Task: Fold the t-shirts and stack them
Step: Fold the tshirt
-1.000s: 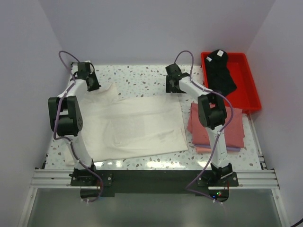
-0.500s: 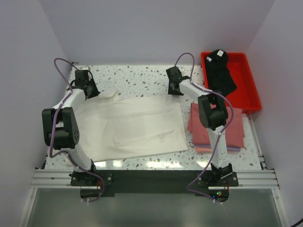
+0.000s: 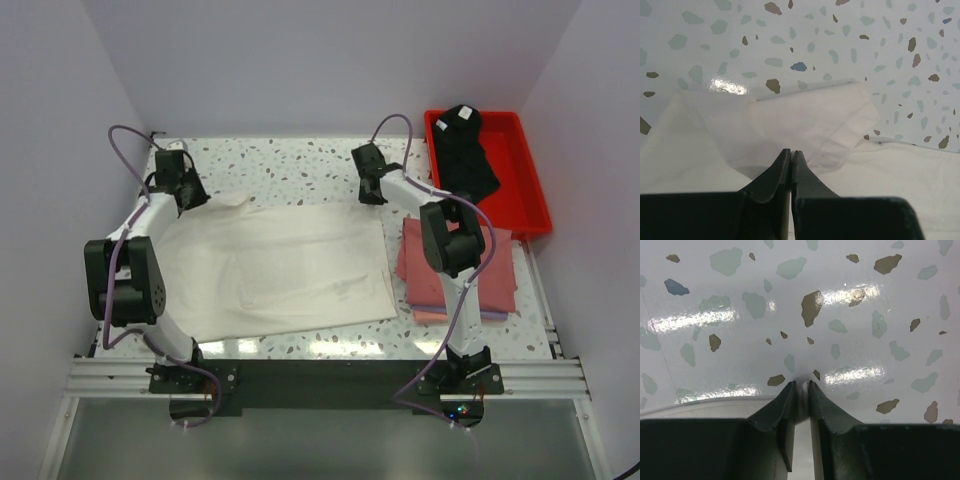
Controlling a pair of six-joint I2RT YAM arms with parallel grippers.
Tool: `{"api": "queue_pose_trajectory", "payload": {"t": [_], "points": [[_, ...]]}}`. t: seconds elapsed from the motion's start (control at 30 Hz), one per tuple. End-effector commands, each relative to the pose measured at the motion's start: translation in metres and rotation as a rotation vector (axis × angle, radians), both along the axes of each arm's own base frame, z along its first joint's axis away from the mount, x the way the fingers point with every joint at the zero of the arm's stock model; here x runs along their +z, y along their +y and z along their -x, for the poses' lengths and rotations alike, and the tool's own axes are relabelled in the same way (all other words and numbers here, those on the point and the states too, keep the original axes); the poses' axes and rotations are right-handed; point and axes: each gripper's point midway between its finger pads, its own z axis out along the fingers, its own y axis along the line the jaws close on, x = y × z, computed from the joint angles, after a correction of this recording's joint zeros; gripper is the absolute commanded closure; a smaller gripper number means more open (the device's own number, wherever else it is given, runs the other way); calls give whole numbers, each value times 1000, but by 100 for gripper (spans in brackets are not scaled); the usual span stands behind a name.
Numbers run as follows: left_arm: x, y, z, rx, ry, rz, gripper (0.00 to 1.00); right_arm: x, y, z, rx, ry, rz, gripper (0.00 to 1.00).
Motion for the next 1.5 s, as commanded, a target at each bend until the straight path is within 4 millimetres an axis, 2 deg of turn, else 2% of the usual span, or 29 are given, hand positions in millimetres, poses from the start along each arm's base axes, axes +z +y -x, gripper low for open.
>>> {"api": "queue_pose_trajectory", "payload": {"t": [0.0, 0.13, 0.23, 0.33, 0.37, 0.43, 0.47, 0.5, 0.53, 0.6, 0.63, 0.67, 0.7, 0.73, 0.8, 0.83, 0.87, 1.0, 1.17, 1.2, 1.27, 1.47], "points": [[29, 0, -7, 15, -92, -1, 100, 7, -2, 3, 8, 4, 14, 81], [36, 0, -4, 23, -98, 7, 100, 18, 1, -2, 33, -13, 25, 94], [40, 7, 4, 70, -96, -9, 100, 30, 2, 1, 44, -43, 29, 100], [51, 8, 12, 100, -128, -3, 100, 39, 4, 7, 62, -59, 21, 100], [47, 8, 18, 109, -123, 2, 100, 41, 3, 8, 64, -60, 23, 100], [57, 9, 26, 132, -155, 9, 100, 46, 3, 13, 76, -64, 24, 100], [52, 8, 32, 142, -145, 10, 100, 49, 2, 15, 78, -67, 25, 100], [60, 10, 38, 158, -166, 11, 100, 47, 1, 20, 80, -60, 28, 100], [56, 11, 45, 169, -153, 12, 100, 54, 2, 22, 83, -72, 20, 100], [63, 14, 54, 211, -174, 17, 100, 53, -1, 28, 82, -65, 17, 100], [57, 15, 63, 231, -155, 19, 100, 61, -2, 31, 82, -79, 10, 100], [64, 18, 69, 257, -176, 16, 100, 61, -3, 34, 83, -78, 9, 100], [63, 18, 74, 290, -177, 35, 100, 58, -5, 39, 84, -71, 8, 100], [55, 18, 83, 310, -155, 40, 100, 64, -4, 42, 90, -79, -2, 100], [60, 17, 95, 342, -174, 70, 100, 62, -6, 49, 99, -70, 1, 100], [50, 17, 106, 360, -145, 75, 100, 63, -6, 51, 104, -71, -2, 100], [55, 18, 113, 374, -161, 80, 100, 67, -7, 53, 106, -77, -5, 100], [50, 25, 153, 508, -106, 92, 100, 69, -9, 59, 123, -71, -4, 100], [75, 32, 184, 578, -157, 90, 100, 78, -11, 66, 141, -71, 9, 100], [74, 32, 192, 582, -138, 84, 100, 80, -14, 69, 142, -71, 13, 100], [83, 30, 198, 577, -149, 88, 100, 81, -16, 74, 147, -65, 16, 100], [84, 29, 224, 591, -98, 81, 100, 89, -20, 90, 170, -51, 16, 100]]}}
